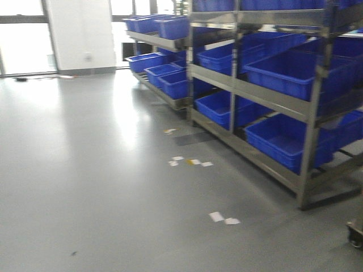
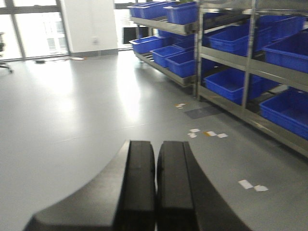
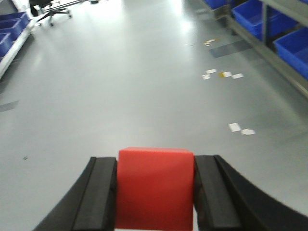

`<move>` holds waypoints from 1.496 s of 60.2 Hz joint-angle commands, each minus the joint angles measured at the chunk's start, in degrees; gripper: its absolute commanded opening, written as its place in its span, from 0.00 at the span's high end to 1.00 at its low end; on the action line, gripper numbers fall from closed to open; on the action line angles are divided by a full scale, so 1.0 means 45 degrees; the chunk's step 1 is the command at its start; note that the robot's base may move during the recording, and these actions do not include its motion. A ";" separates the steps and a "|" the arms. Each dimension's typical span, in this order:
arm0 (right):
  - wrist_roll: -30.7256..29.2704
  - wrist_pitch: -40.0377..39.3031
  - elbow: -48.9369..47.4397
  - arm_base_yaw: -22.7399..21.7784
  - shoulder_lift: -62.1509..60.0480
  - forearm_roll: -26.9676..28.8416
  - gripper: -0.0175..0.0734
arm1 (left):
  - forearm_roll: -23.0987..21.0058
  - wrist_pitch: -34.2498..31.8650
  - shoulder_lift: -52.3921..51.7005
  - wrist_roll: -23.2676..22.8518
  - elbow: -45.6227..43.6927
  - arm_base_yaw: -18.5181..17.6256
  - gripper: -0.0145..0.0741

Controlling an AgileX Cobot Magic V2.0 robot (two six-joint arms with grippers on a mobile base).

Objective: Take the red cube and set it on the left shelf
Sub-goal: 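Drive the base across the floor toward the blue-bin shelf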

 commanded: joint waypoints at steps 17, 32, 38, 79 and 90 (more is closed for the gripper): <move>-0.0090 -0.1044 -0.0353 0.0029 0.0188 0.0117 0.75 | -0.0039 -0.1113 -0.0183 -0.0026 0.0294 -0.0008 0.72; -0.0090 -0.1044 -0.0353 0.0029 0.0188 0.0117 0.75 | -0.0039 -0.1113 -0.0183 -0.0026 0.0294 -0.0008 0.72; -0.0090 -0.1044 -0.0353 0.0029 0.0188 0.0117 0.75 | -0.0039 -0.1113 -0.0183 -0.0026 0.0294 -0.0008 0.72; -0.0090 -0.1044 -0.0353 0.0029 0.0188 0.0117 0.75 | -0.0039 -0.1113 -0.0183 -0.0026 0.0294 -0.0008 0.72; -0.0090 -0.1029 -0.0353 0.0029 0.0206 0.0117 0.75 | -0.0039 -0.1113 -0.0183 -0.0026 0.0294 -0.0008 0.72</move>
